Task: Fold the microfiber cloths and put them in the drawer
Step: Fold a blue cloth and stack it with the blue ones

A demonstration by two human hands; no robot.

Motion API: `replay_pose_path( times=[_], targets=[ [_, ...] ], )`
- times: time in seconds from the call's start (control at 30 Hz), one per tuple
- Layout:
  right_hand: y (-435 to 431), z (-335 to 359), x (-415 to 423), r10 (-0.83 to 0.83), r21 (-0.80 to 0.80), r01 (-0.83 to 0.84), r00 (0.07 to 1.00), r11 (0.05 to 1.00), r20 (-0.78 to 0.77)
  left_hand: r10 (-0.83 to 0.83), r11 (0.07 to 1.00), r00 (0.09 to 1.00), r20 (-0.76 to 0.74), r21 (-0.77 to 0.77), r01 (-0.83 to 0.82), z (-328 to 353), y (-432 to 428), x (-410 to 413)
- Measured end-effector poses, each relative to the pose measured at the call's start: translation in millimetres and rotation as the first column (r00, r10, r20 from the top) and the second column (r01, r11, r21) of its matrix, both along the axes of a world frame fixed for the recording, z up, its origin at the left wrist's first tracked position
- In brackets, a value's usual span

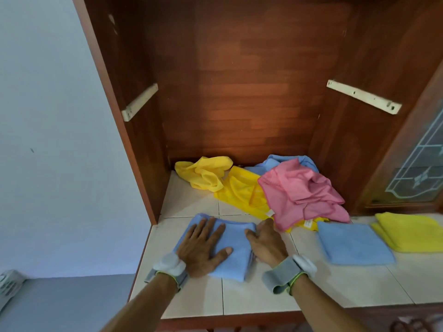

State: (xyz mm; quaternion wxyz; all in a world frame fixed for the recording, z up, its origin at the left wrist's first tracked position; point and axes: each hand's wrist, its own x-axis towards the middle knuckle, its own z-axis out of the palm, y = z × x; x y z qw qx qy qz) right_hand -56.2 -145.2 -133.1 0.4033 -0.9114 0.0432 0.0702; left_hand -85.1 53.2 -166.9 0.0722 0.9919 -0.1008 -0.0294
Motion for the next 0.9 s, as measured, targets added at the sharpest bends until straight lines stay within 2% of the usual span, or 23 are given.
replay_pose_path(
  times=[0.03, 0.1, 0.23, 0.3, 0.37, 0.43, 0.47, 0.53, 0.6, 0.63, 0.7, 0.73, 0.8, 0.87, 0.9],
  targets=[
    [1, 0, -4, -0.023, 0.128, 0.024, 1.0, 0.991, -0.005, -0.019, 1.0, 1.0, 0.004, -0.001, 0.019, 3, 5, 0],
    [-1, -2, -12, -0.049, 0.251, 0.049, 0.999, 0.967, -0.009, -0.061, 0.998, 0.994, 0.087, -0.011, 0.062, 16, -4, -10],
    [-1, -4, -24, -0.014, 0.277, -0.001, 0.999, 0.961, 0.052, -0.11, 0.991, 0.972, 0.209, -0.048, 0.123, 30, -48, -48],
    [0, 3, -30, 0.019, 0.377, -0.022, 1.0, 0.926, 0.012, -0.069, 0.998, 0.966, 0.251, 0.02, 0.066, 24, -59, -59],
    [-3, 10, -35, 0.104, 0.427, -0.092, 0.995, 0.899, -0.006, -0.007, 1.0, 0.973, 0.231, 0.028, 0.001, 24, -56, -61],
    [-15, 18, -41, 0.294, 0.256, -0.298, 0.954, 0.919, 0.058, -0.036, 0.997, 0.988, 0.153, -0.055, 0.045, 30, -45, -61],
    [-23, 19, -42, 0.419, 0.059, -0.422, 0.906, 0.904, 0.056, -0.063, 0.99, 0.991, 0.121, -0.121, 0.078, 32, -38, -61],
    [-37, 18, -44, 0.59, -0.284, -0.571, 0.807, 0.77, -0.023, -0.128, 0.949, 0.992, -0.008, -0.291, 0.12, 38, -22, -63],
    [-40, 16, -48, 0.674, -0.425, -0.604, 0.739, 0.674, 0.02, -0.23, 0.884, 0.965, -0.127, -0.441, 0.153, 44, -5, -66],
    [-39, 15, -48, 0.701, -0.421, -0.609, 0.707, 0.672, 0.097, -0.259, 0.858, 0.948, -0.185, -0.494, 0.138, 47, 3, -67],
    [-33, 17, -50, 0.678, -0.27, -0.624, 0.702, 0.733, 0.218, -0.26, 0.808, 0.919, -0.295, -0.588, 0.04, 52, 20, -67],
    [-29, 18, -52, 0.637, -0.144, -0.622, 0.738, 0.77, 0.222, -0.24, 0.755, 0.917, -0.318, -0.655, -0.029, 52, 28, -66],
    [-23, 17, -52, 0.549, 0.058, -0.573, 0.806, 0.817, 0.221, -0.182, 0.557, 0.924, -0.335, -0.81, -0.184, 49, 40, -69],
    [-15, 11, -48, 0.458, 0.12, -0.492, 0.858, 0.862, 0.232, -0.109, 0.314, 0.922, -0.371, -0.893, -0.322, 44, 40, -72],
    [-10, 6, -44, 0.408, 0.113, -0.441, 0.882, 0.89, 0.235, -0.048, 0.26, 0.926, -0.374, -0.9, -0.35, 41, 38, -73]
  ],
)
